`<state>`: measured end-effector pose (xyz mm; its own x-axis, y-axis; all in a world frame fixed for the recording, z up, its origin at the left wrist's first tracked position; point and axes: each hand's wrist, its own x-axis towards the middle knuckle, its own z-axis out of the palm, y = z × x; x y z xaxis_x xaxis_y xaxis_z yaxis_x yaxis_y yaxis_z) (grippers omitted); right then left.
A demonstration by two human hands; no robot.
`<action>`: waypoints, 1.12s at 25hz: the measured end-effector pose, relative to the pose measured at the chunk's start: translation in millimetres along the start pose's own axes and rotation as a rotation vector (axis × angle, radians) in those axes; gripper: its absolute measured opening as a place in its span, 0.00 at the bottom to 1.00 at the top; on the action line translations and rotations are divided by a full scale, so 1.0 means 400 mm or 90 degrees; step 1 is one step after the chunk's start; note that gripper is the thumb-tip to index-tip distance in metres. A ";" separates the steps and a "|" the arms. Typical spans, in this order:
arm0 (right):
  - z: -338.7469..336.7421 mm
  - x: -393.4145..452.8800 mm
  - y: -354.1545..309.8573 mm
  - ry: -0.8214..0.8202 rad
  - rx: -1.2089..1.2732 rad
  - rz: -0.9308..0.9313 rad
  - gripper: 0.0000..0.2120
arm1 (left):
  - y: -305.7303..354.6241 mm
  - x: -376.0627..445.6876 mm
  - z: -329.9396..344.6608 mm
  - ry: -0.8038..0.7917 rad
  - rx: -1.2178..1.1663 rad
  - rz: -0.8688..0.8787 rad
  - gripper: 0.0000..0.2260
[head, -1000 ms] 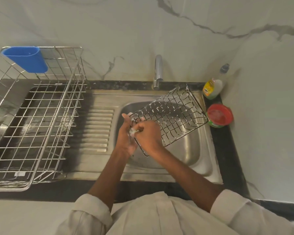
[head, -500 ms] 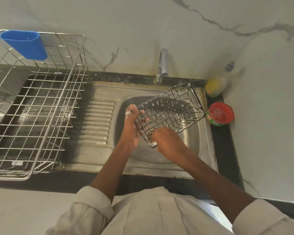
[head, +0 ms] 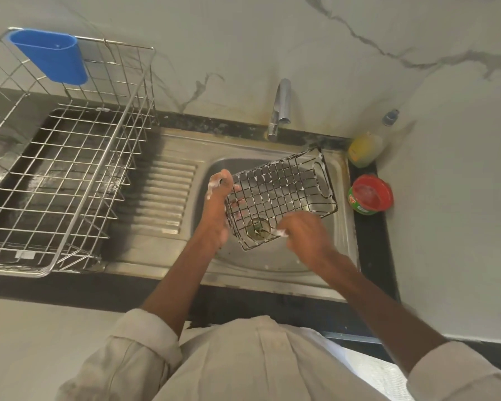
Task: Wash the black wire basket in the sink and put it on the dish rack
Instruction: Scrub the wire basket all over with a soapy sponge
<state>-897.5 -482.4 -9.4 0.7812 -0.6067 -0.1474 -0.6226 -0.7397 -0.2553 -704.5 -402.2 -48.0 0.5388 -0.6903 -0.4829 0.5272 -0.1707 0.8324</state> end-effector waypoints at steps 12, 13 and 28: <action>0.043 -0.027 0.099 0.077 -0.016 -0.078 0.23 | 0.053 -0.040 0.036 0.022 0.018 0.070 0.25; 0.028 -0.027 0.152 0.070 -0.049 -0.062 0.23 | 0.054 -0.030 0.034 0.019 0.026 0.084 0.24; -0.139 0.131 0.276 0.150 -0.130 -0.038 0.11 | 0.117 -0.035 0.068 0.049 0.011 0.098 0.50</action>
<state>-927.8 -611.9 7.9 0.7997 -0.5931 0.0933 -0.5906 -0.8050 -0.0557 -705.3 -419.8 5.1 0.6615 -0.6537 -0.3676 0.4231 -0.0795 0.9026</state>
